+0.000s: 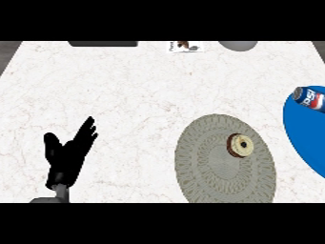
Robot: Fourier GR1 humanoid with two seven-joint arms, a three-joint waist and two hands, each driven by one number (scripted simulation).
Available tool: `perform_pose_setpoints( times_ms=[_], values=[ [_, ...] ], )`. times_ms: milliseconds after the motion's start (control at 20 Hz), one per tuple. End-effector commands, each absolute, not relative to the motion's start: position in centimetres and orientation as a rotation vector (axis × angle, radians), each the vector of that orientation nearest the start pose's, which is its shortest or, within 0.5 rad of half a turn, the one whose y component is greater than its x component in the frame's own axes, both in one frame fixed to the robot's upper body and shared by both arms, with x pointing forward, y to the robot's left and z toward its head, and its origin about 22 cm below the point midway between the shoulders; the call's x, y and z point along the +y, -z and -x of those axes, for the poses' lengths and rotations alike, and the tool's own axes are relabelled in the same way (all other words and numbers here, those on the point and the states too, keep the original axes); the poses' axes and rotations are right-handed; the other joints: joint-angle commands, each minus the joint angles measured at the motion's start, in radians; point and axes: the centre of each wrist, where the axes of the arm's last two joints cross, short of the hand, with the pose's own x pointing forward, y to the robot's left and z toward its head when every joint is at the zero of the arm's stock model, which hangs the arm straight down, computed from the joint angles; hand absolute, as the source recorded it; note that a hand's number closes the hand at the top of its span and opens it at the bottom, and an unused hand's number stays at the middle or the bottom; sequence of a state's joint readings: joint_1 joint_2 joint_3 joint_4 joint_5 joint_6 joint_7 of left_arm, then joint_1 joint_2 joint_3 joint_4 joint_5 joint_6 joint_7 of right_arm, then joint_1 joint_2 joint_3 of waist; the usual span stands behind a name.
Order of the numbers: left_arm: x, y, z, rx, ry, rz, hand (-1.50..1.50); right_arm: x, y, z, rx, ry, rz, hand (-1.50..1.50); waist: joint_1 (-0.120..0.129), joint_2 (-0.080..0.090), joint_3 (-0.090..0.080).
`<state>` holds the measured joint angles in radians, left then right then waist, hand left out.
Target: Pick the can from the placemat and place it in the plate
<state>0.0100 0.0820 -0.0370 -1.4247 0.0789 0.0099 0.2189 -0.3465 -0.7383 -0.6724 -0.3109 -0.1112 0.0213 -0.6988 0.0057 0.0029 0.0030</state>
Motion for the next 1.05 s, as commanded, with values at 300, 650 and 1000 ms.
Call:
perform_pose_setpoints(
  times_ms=[300,650,1000],
  values=[
    [24.3,3.0,-23.0,-1.184,0.01,-0.024,0.0,-56.2,4.7,-10.0,-1.569,0.237,0.696,-1.5,-0.009,-0.004,-0.003],
    [23.6,2.9,-24.3,-1.17,0.007,0.0,0.0,-57.0,3.3,-7.0,-1.527,0.145,0.754,-1.5,-0.012,-0.004,-0.004],
    [24.5,2.9,-25.1,-1.172,-0.007,-0.001,0.0,-54.8,3.4,-5.3,-1.508,0.137,0.755,-1.5,-0.014,-0.003,-0.005]
  ],
)
